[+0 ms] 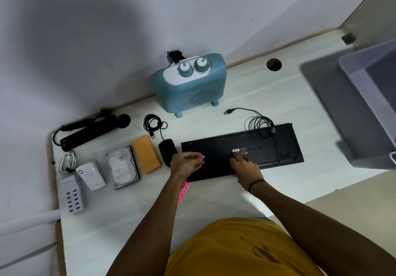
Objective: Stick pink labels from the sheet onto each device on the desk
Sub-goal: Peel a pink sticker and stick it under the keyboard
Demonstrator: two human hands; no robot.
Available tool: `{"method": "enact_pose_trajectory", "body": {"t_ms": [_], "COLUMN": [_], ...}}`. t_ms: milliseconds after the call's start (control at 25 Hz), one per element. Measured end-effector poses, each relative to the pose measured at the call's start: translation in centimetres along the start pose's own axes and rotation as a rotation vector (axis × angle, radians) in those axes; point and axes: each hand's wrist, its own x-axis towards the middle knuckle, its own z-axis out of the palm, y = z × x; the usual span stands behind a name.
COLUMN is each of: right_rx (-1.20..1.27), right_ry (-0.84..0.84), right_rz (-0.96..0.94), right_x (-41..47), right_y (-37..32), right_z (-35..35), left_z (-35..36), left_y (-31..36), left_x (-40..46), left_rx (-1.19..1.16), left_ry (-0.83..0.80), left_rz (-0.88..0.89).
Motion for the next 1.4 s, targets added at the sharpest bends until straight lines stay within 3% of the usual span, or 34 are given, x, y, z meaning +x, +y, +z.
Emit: {"method": "enact_pose_trajectory", "body": {"t_ms": [120,280,520,720,880,1040,1400], "right_rx": [0.045,0.393,0.728,0.761,0.746,0.709,0.732], "right_ry": [0.02,0.026,0.029,0.02,0.005,0.001,0.023], "right_rz": [-0.014,0.142,0.329,0.359,0.38,0.404,0.444], "right_x": [0.3,1.7,3.2,3.8,4.3,4.8,5.1], "right_y": [0.5,0.7,0.2,0.1,-0.1,-0.5,-1.5], "right_z": [0.1,-0.2,-0.3,-0.4,-0.3,-0.2,-0.2], "left_z": [0.9,2.5,5.0,6.0,6.6,6.0,5.5], "left_y": [-1.1,-2.2,-1.4,-2.0,-1.7,-2.0,-2.2], "left_x": [0.6,0.5,1.6,2.4,2.3,2.2,2.4], "left_rx": [0.031,0.12,0.364,0.609,0.696,0.701,0.698], "left_ry": [0.038,0.004,0.02,0.04,0.16,0.243,0.207], "left_rz": [-0.064,-0.111,-0.026,0.095,0.126,0.101,0.116]}}
